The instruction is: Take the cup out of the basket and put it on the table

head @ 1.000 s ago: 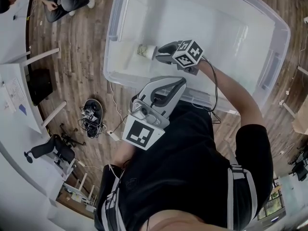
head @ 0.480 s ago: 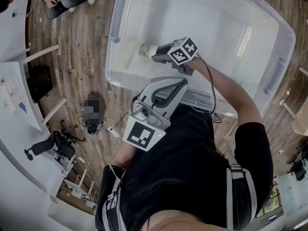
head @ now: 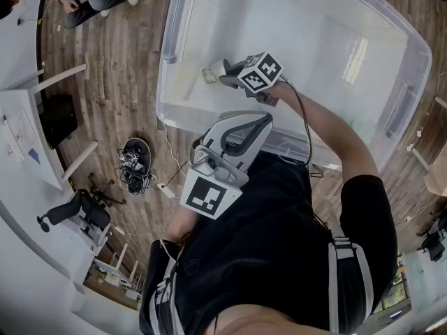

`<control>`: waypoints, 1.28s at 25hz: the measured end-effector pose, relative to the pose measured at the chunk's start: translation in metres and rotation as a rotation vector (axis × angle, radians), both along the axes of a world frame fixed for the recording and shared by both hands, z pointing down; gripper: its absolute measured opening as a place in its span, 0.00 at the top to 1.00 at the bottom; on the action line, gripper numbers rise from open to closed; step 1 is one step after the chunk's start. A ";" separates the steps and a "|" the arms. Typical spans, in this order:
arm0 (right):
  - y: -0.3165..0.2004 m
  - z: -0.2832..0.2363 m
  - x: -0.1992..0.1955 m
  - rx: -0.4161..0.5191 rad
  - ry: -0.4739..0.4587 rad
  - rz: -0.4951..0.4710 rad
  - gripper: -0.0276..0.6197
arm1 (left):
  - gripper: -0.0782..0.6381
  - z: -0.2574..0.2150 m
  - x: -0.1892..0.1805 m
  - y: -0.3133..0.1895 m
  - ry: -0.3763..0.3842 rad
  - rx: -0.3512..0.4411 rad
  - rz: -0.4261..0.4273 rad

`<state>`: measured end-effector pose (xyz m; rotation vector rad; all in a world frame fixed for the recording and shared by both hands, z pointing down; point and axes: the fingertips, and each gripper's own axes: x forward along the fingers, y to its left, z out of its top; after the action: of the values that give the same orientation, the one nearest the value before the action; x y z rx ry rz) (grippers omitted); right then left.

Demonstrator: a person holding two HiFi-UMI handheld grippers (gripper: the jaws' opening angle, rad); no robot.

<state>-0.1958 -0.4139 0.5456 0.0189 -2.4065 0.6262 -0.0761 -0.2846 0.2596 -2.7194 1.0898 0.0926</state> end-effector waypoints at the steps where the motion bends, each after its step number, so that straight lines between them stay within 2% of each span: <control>1: 0.000 -0.001 -0.001 0.007 0.001 -0.005 0.90 | 0.87 0.000 -0.001 0.000 -0.001 0.000 0.000; 12: 0.001 -0.014 -0.004 0.067 -0.013 -0.029 0.92 | 0.87 -0.001 -0.006 0.001 -0.003 0.007 0.001; 22: -0.008 -0.066 0.026 0.173 -0.053 0.075 0.92 | 0.87 -0.001 -0.004 0.007 -0.015 0.027 -0.005; 27: -0.002 -0.095 0.044 0.266 -0.063 0.097 0.92 | 0.87 0.002 -0.005 0.005 -0.028 0.022 -0.031; 32: 0.004 -0.117 0.062 0.324 -0.085 0.122 0.93 | 0.87 0.000 -0.006 0.008 -0.010 0.015 -0.037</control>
<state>-0.1341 -0.4099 0.4284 0.2827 -2.5793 0.2895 -0.0824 -0.2771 0.2600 -2.6828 1.1313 0.0809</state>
